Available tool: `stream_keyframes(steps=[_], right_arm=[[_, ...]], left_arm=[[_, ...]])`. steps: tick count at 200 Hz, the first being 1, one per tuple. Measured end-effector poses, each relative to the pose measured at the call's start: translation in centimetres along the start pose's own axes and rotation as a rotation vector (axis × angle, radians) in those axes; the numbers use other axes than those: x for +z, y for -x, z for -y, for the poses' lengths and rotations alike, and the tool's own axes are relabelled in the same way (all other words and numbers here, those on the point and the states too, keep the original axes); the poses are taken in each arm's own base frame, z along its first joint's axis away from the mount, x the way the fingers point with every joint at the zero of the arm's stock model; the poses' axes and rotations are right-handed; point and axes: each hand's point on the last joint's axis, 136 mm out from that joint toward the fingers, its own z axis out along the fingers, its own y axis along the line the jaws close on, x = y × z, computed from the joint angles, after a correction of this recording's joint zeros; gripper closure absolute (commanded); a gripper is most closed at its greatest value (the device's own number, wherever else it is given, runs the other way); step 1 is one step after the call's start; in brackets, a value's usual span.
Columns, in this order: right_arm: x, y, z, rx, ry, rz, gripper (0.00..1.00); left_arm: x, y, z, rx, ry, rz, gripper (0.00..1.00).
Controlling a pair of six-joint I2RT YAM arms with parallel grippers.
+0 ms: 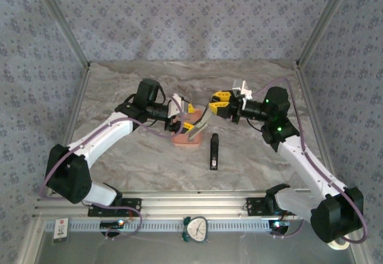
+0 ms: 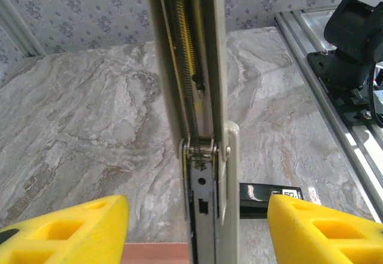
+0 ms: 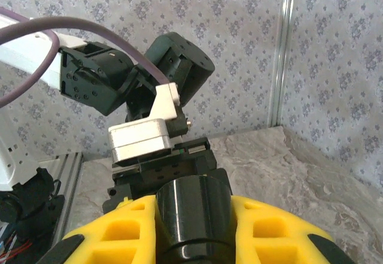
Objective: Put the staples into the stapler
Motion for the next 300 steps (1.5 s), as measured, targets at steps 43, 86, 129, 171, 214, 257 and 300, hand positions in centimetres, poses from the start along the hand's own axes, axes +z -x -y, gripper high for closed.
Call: stream_keyframes(steps=[43, 86, 129, 171, 214, 257, 300], right_arm=[[0.3, 0.2, -0.1, -0.005, 0.01, 0.004, 1.0], [0.6, 0.1, -0.2, -0.003, 0.025, 0.003, 1.0], [0.9, 0.1, -0.3, -0.001, 0.033, 0.001, 1.0], [0.9, 0.2, -0.4, -0.005, 0.042, 0.004, 1.0], [1.0, 0.5, -0.6, -0.014, 0.049, 0.011, 1.0], [1.1, 0.7, -0.7, -0.024, 0.059, 0.018, 1.0], [1.0, 0.5, 0.3, -0.008, -0.011, 0.01, 0.49]], left_arm=[[0.9, 0.1, 0.5, -0.002, -0.035, 0.005, 0.38], [1.6, -0.3, 0.5, -0.017, -0.057, 0.002, 0.51], [1.7, 0.5, 0.5, -0.007, -0.074, 0.023, 0.56], [1.8, 1.0, 0.3, -0.001, -0.084, 0.036, 0.58], [2.1, 0.9, 0.1, -0.006, -0.088, 0.034, 0.65], [2.1, 0.8, 0.1, -0.021, -0.094, 0.025, 0.91], [1.9, 0.5, -0.9, -0.09, -0.041, -0.004, 1.0]])
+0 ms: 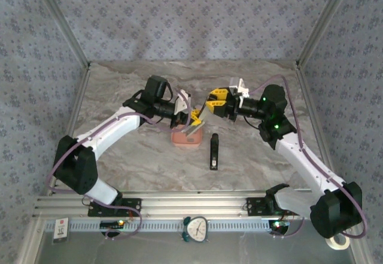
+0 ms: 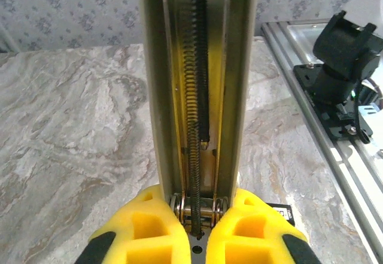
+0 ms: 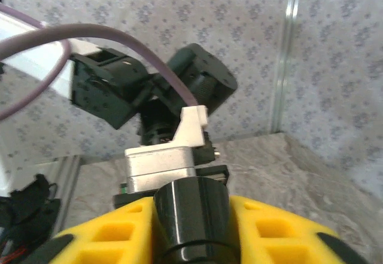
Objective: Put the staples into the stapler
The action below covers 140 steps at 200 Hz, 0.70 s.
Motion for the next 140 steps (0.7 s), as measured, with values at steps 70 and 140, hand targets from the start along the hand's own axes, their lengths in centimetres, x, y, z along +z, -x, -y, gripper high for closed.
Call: stream_keyframes(steps=[70, 140], right_arm=[[-4.1, 0.4, 4.4, 0.15, -0.433, -0.007, 0.35], [-5.2, -7.6, 7.0, 0.456, -0.608, -0.157, 0.39]], left_arm=[[-5.2, -6.0, -5.4, -0.541, 0.487, -0.252, 1.0], [-13.9, -13.6, -8.3, -1.025, 1.003, -0.423, 1.0]])
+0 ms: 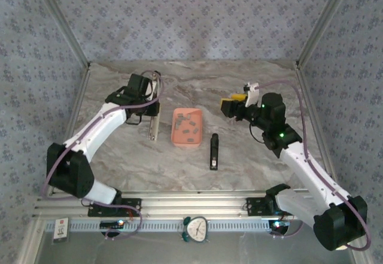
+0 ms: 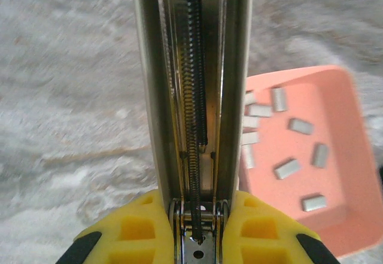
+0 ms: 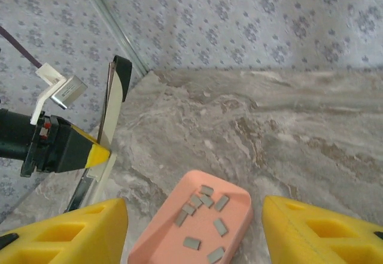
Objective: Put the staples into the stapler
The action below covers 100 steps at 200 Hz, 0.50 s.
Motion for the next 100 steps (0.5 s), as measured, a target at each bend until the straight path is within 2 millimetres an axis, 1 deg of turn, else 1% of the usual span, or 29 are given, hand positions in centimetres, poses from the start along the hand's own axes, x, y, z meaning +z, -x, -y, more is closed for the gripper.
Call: stream_keyframes(steps=[21, 48, 74, 100], right_arm=[[0.2, -0.7, 0.3, 0.032, -0.013, -0.021, 0.39], [0.3, -1.5, 0.2, 0.055, -0.024, -0.041, 0.4], [0.5, -2.3, 0.2, 0.067, -0.028, -0.061, 0.4], [0.6, -3.3, 0.3, 0.071, -0.036, -0.085, 0.4]], left_arm=[[2.4, -1.0, -1.3, -0.048, 0.073, -0.082, 1.0], [5.1, -2.8, -2.3, -0.075, 0.122, -0.17, 1.0], [6.9, -4.1, -3.0, -0.09, 0.166, -0.232, 1.0], [8.3, -4.8, -3.6, -0.104, 0.202, -0.268, 1.0]])
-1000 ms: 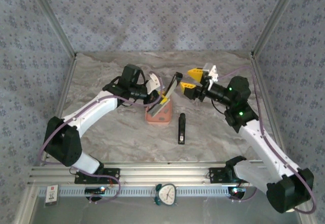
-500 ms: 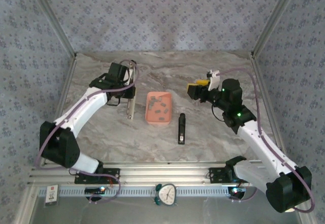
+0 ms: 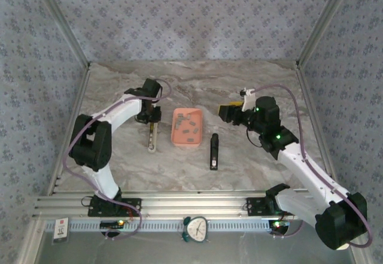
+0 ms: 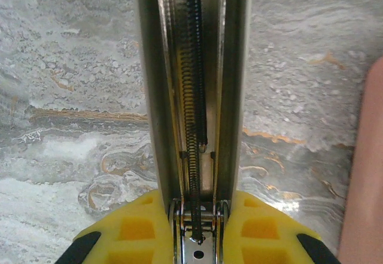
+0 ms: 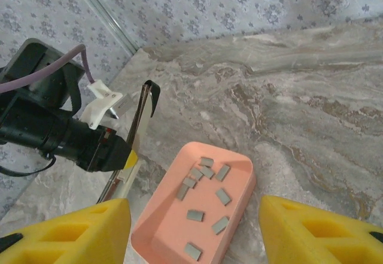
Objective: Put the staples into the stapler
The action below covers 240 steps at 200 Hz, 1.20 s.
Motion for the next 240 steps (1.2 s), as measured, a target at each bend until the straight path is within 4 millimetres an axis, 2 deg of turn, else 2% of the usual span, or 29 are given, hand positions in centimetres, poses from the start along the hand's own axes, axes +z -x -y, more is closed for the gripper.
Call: stream_keyframes(steps=[69, 85, 115, 152, 184, 217, 240], right_arm=[[0.1, -0.7, 0.4, 0.007, -0.02, -0.021, 0.4], [0.2, -0.8, 0.4, 0.009, -0.022, -0.026, 0.4], [0.2, -1.0, 0.5, 0.009, -0.027, -0.031, 0.4], [0.4, -1.3, 0.6, 0.009, -0.037, -0.042, 0.4], [0.7, -2.7, 0.8, 0.004, -0.057, -0.099, 0.4], [0.9, -3.6, 0.6, -0.003, -0.08, -0.161, 0.4], [0.6, -4.0, 0.6, -0.004, -0.108, -0.194, 0.41]], left_arm=[[2.2, -0.2, 0.0, -0.031, 0.026, -0.049, 1.0], [2.5, -0.3, 0.0, -0.031, 0.028, -0.058, 0.97], [2.8, -0.4, -0.1, -0.041, 0.028, -0.07, 0.87], [3.3, -0.6, -0.2, -0.05, 0.034, -0.086, 0.65], [3.1, -0.4, -0.1, -0.053, 0.034, -0.085, 0.5], [2.0, 0.2, 0.0, -0.06, 0.025, -0.061, 0.39], [-0.4, 0.9, -0.1, -0.069, 0.01, -0.011, 0.32]])
